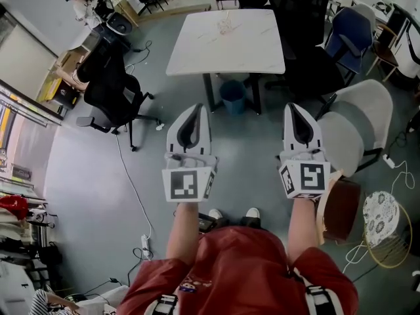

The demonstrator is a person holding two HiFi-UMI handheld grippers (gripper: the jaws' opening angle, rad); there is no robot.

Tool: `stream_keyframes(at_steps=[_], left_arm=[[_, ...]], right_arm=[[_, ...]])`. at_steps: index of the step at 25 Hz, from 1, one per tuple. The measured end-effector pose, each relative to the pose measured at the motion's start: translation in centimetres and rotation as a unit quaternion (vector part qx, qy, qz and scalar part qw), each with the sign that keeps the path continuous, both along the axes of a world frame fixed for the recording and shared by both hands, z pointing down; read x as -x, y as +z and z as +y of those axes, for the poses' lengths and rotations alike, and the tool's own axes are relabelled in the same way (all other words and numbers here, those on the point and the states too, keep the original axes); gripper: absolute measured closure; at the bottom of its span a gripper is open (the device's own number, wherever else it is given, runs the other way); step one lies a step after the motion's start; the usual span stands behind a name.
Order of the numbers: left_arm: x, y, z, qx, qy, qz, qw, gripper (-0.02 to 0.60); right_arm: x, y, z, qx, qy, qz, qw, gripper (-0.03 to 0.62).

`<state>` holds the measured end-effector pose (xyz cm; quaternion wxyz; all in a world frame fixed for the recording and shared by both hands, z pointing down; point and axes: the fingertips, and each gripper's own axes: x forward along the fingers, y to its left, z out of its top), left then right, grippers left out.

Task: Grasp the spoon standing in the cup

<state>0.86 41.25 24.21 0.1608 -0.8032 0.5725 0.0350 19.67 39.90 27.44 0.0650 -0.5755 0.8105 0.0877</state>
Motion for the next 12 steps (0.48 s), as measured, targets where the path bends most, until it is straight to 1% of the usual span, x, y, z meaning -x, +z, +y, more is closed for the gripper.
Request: stream_keyframes(at_steps=[5,12], left_arm=[[-2.4,-0.2,0.2,0.000,0.001,-0.008,1.0000,0.572],[-4.5,-0.4,0.1,-0.003,0.002,-0.010,0.9999,0.572]], right_arm=[[-2.0,0.2,0.1,0.002,-0.003,-0.015,1.000,0.582],[-4.0,0.0,0.0,-0.002,-0.004,-0.014,1.000,0.580]])
